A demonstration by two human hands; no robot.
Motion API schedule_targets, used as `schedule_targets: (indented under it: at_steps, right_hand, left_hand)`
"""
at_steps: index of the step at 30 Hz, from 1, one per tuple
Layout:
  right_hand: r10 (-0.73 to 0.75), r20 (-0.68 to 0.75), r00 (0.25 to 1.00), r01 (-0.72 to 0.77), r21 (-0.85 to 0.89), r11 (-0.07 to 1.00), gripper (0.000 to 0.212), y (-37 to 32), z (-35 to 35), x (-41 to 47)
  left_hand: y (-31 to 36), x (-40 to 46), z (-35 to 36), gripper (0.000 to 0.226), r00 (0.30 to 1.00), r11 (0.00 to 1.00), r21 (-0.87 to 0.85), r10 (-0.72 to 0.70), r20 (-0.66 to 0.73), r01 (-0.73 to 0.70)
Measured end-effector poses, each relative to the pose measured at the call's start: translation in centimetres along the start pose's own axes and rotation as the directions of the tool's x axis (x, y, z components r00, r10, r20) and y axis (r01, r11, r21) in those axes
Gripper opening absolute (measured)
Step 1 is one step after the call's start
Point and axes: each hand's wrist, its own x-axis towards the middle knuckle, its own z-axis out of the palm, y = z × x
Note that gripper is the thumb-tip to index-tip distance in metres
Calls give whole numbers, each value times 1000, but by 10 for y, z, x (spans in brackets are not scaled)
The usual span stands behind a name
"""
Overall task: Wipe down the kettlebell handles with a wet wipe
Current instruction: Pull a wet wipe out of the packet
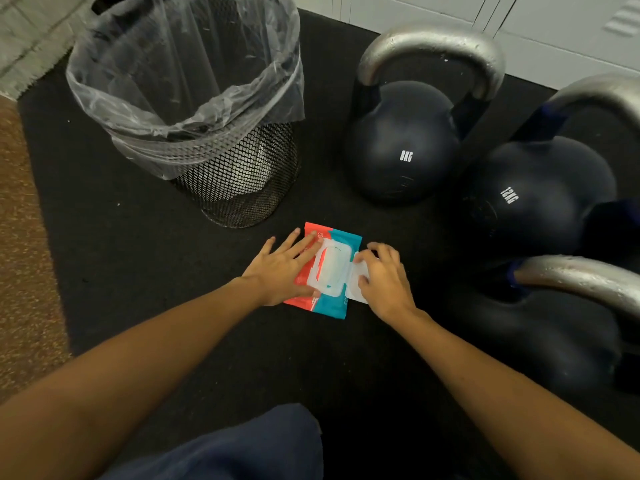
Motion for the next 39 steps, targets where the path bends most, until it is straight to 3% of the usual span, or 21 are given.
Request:
schedule_targets:
  at_steps: [5, 10, 19, 23, 26, 28, 32, 36, 39]
  right_hand:
    - [-91, 33, 995, 88, 93, 992, 51, -10, -1, 2]
    - [-45, 95, 994, 17, 282, 959, 47, -20, -5, 7]
    - [-74, 129, 989, 56, 133, 990, 52, -21, -2, 1]
    - [-43, 38, 998, 37, 142, 989, 37, -22, -2, 0]
    - [-11, 6, 1000, 9, 258, 966, 24, -25, 0, 1]
    - [76, 22, 997, -78, 450, 890, 13, -27, -3, 3]
    - [230, 187, 955, -288, 763, 578, 9, -33, -12, 7]
    - [334, 323, 886, -423, 858, 291, 7, -42, -18, 5]
    - [481, 279, 831, -395, 905, 157, 8, -47, -19, 3]
  left_hand:
    - [0, 1, 1, 99, 1000, 1000, -4, -7, 4, 7]
    - [1, 2, -3, 99, 1000, 999, -16, 28, 1, -28]
    - [3, 5, -2, 97, 999, 1000, 11, 18, 34, -18]
    - [3, 6, -1, 97, 999, 1000, -3, 12, 42, -12]
    - [4, 5, -1, 98, 999, 1000, -4, 5, 42, -5]
    - [5, 5, -2, 97, 999, 1000, 2, 1, 43, -1]
    - [7, 5, -3, 97, 999, 1000, -2, -7, 43, 7]
    - [8, 5, -5, 97, 999, 1000, -19, -10, 39, 11]
    - [8, 4, -6, 96, 999, 1000, -26, -15, 43, 16]
